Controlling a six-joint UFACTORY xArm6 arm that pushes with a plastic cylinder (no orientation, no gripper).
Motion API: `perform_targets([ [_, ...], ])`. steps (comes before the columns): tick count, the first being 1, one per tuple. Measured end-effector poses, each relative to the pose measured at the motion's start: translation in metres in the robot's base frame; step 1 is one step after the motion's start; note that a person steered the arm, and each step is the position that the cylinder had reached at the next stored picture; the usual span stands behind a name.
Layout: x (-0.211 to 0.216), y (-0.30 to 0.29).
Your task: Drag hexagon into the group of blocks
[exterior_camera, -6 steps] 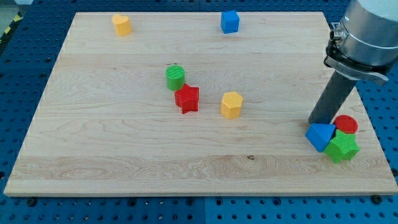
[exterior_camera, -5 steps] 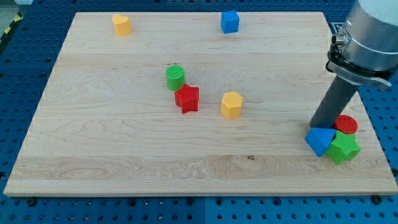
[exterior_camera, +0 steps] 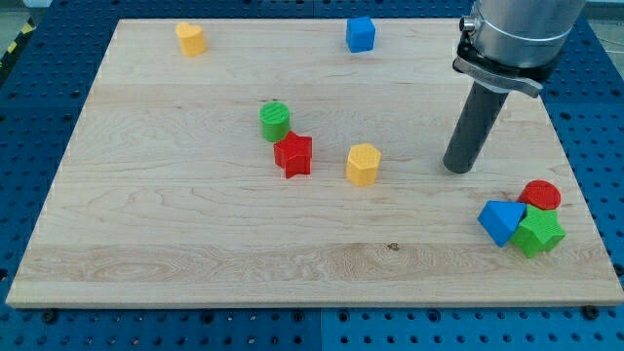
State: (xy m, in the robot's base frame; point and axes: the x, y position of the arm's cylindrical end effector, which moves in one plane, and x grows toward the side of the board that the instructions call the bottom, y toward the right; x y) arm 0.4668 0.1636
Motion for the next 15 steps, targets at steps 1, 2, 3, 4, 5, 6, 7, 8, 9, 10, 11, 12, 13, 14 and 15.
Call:
perform_targets([
  [1,-0.014,-0.004],
  [2,-0.034,-0.011],
  [3,-0.040,-0.042],
  [4,-0.041,-0.076],
  [5,-0.040,-0.131],
  [6,-0.031,-0.151],
  [7,-0.014,-0.150],
  [8,-0.003,-0.147],
  [9,-0.002,-0.112],
  [10,-0.002,-0.100],
  [11,-0.002,-0.098],
  [12,-0.002,-0.082],
  [13,-0.002,-0.069],
  [14,-0.002,-0.061],
  [15,-0.002,-0.057],
])
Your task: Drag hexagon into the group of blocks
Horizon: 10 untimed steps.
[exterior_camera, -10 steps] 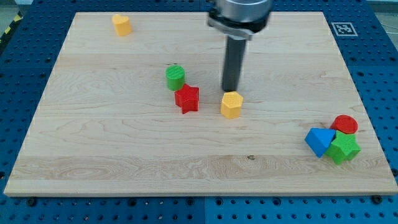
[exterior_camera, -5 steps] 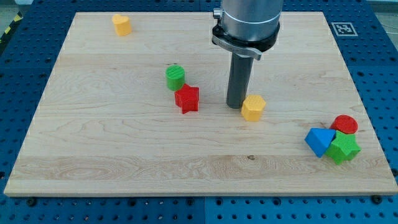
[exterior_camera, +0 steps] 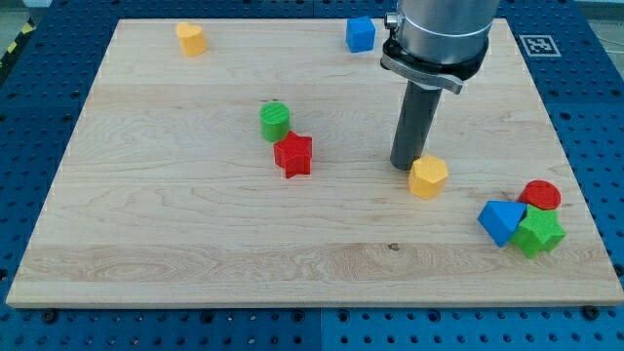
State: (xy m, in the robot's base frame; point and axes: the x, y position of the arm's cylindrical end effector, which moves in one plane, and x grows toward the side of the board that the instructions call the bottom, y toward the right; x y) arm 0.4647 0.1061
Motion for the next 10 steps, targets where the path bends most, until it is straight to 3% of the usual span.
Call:
perform_targets([
  [1,0.001,0.017],
  [5,0.031,-0.005],
  [10,0.031,0.033],
])
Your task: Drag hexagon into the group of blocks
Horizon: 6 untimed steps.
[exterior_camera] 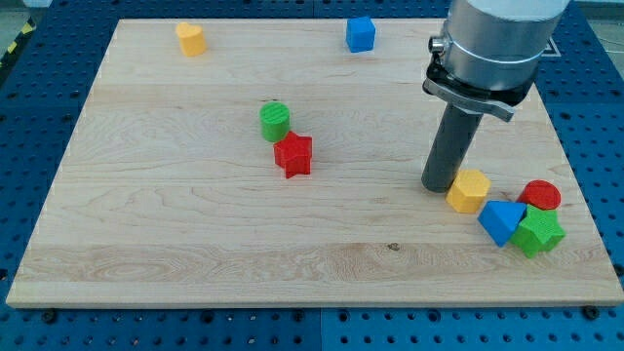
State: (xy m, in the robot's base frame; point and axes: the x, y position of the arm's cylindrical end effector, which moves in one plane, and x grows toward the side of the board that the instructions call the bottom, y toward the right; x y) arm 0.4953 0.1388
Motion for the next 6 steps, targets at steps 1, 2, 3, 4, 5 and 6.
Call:
perform_targets([
  [1,0.000,0.011],
  [2,0.000,0.015],
  [3,0.000,0.015],
  [4,0.000,0.017],
  [5,0.000,0.029],
  [6,0.000,0.030],
])
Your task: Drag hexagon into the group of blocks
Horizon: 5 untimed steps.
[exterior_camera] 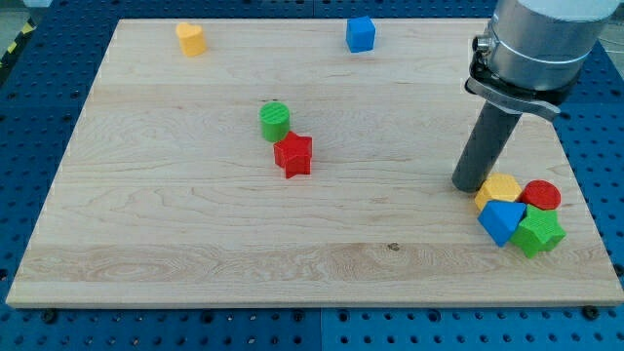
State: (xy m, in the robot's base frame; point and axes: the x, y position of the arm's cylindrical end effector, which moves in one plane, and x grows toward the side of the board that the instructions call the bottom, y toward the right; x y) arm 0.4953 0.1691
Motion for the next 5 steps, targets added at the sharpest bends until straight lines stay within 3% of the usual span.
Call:
perform_targets([
  [2,-0.020,-0.014],
  [3,-0.020,-0.050],
  [5,0.039,-0.108],
])
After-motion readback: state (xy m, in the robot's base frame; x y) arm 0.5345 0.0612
